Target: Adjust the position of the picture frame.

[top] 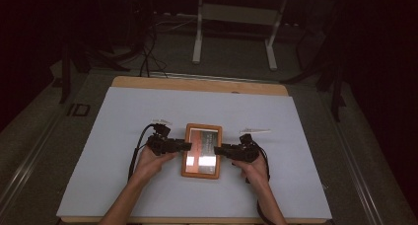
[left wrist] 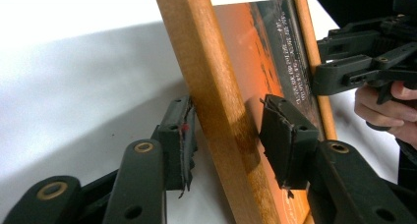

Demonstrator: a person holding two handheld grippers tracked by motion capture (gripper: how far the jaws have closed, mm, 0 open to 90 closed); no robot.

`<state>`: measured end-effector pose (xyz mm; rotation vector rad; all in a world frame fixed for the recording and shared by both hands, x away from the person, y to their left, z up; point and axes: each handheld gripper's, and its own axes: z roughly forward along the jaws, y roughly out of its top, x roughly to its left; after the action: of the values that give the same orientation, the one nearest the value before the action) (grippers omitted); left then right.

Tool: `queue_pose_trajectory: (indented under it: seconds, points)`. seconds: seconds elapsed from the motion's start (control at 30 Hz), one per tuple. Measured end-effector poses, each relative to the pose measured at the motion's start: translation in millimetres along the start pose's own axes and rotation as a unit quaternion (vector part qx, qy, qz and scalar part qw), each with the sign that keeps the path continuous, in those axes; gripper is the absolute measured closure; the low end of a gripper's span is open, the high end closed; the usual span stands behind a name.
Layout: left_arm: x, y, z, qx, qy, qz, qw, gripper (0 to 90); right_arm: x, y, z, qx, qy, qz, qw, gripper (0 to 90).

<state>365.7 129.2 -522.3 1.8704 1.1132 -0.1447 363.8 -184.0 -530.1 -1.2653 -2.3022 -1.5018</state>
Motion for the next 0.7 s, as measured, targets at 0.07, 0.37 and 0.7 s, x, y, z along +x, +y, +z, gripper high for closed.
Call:
queue_pose_trajectory:
  seconds: [0.07, 0.37, 0.7]
  points:
    - [2.4, -0.4, 3.1, 0.002, -0.001, -0.007, 1.0000, 55.3, -1.8, -0.9, 1.9, 0.003, -0.004, 0.007, 1.0000, 54.9]
    - [2.4, -1.2, 9.1, 0.005, 0.012, -0.008, 0.9999, 50.4, -4.2, -2.2, 7.7, 0.015, -0.009, 0.013, 0.9998, 51.2]
    - [-3.9, -6.0, -10.9, -0.031, 0.037, 0.012, 0.9988, 46.3, 6.5, 0.2, 4.9, 0.035, -0.036, -0.033, 0.9982, 46.0]
